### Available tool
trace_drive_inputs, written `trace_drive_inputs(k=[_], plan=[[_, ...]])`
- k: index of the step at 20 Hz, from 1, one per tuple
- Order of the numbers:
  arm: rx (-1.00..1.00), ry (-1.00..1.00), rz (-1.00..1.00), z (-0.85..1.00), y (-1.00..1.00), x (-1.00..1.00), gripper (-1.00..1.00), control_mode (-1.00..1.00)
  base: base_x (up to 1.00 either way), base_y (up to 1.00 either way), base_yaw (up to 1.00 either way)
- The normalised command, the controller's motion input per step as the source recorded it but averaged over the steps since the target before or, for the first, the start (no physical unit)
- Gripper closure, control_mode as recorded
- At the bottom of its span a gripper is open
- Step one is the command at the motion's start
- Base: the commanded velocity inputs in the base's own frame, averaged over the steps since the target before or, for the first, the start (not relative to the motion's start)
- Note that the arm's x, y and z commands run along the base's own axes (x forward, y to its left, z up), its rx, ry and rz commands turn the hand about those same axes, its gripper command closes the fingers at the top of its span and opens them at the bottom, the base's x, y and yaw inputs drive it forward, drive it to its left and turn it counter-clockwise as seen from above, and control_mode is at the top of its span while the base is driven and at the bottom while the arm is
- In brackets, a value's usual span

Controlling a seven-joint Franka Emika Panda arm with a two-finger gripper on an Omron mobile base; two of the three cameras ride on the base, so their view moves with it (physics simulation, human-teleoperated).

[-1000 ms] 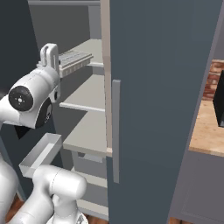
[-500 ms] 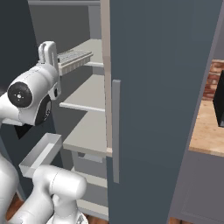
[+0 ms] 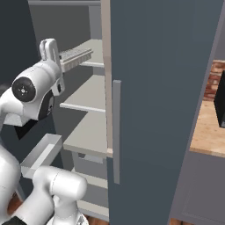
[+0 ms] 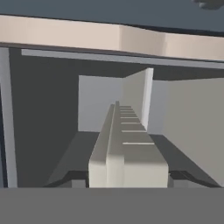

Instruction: The ice cube tray has been filled with water. Take the tray and place it in the freezer to make ice. Close the freezer door after placing the tray.

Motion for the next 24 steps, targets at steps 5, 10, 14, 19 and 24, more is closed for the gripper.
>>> trace_drive_inputs(k=[5, 10, 14, 19, 24], plan=[[0.0, 0.0, 0.0, 0.29, 0.0, 0.19, 1.0, -1.0, 0.0, 0.0, 0.0], [0.0, 0.0, 0.0, 0.17, 0.0, 0.39, 1.0, -1.0, 0.0, 0.0, 0.0], [0.0, 0.05, 0.0, 0.0, 0.0, 0.49, 1.0, -1.0, 0.0, 0.0, 0.0], [0.0, 0.12, 0.0, -0.01, 0.05, 0.56, 1.0, -1.0, 0.0, 0.0, 0.0], [0.0, 0.11, 0.0, 0.0, 0.07, 0.6, 1.0, -1.0, 0.0, 0.0, 0.0]])
